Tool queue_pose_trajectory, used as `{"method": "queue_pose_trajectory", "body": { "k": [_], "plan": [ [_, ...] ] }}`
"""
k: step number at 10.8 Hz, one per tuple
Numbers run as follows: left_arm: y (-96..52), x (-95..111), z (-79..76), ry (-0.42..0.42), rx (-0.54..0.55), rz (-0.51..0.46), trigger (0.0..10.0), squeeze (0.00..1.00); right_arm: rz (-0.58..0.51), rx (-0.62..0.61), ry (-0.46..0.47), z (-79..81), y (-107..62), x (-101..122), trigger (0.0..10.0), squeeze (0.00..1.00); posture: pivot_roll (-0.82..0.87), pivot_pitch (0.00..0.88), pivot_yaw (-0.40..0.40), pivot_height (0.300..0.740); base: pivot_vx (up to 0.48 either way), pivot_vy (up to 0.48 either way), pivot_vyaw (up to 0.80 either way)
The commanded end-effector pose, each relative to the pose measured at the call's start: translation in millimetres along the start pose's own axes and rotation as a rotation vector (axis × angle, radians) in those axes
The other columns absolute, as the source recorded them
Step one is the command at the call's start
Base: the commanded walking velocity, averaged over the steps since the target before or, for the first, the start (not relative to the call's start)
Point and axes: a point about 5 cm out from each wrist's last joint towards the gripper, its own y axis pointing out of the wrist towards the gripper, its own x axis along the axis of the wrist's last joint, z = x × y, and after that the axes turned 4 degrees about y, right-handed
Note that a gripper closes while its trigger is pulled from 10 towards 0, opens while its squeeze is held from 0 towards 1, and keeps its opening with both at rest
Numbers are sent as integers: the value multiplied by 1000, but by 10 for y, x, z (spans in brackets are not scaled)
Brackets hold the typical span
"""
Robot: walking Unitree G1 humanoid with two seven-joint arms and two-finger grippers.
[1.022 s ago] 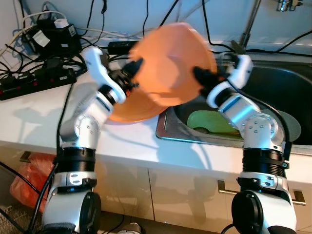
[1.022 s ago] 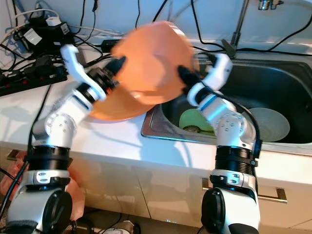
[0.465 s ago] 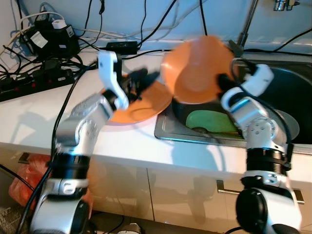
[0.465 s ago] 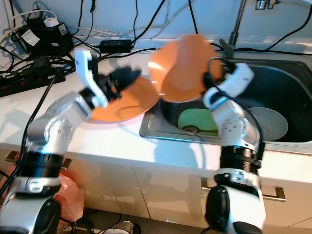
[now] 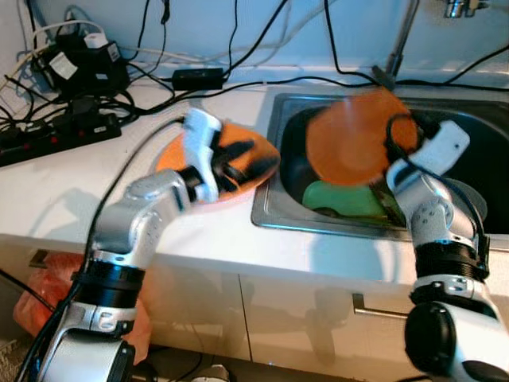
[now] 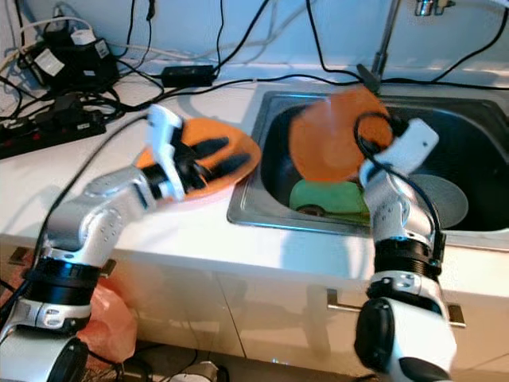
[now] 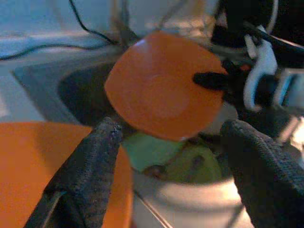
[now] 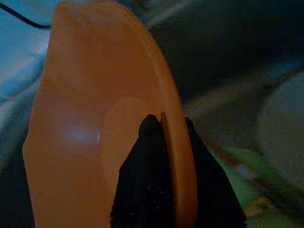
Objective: Kitchen organization
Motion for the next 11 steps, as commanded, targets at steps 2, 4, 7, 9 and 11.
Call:
{"method": "queue_pose_trajectory", "body": {
  "k": [2,4,7,9,11],
  "plan": [
    [-28,-42,-14,32,-16,52,10000,1000,-11,-10,-91,-60,52,14,0,0,206,4,83,740,0,0,0],
    [-34,-48,-13,38,-14,65,10000,1000,19,-8,-313,-157,83,-88,0,0,209,8,82,740,0,0,0],
    [-59,-71,-13,46,-12,80,10000,1000,49,64,-378,-80,112,-141,7333,0,215,13,79,740,0,0,0],
    [-62,-79,-10,50,-16,92,10000,1000,72,111,-387,-8,122,-185,10000,161,216,12,80,740,0,0,0],
    [-65,-97,-10,57,-19,105,10000,1000,73,125,-386,14,130,-181,10000,1000,216,13,79,740,0,0,0]
  ]
}}
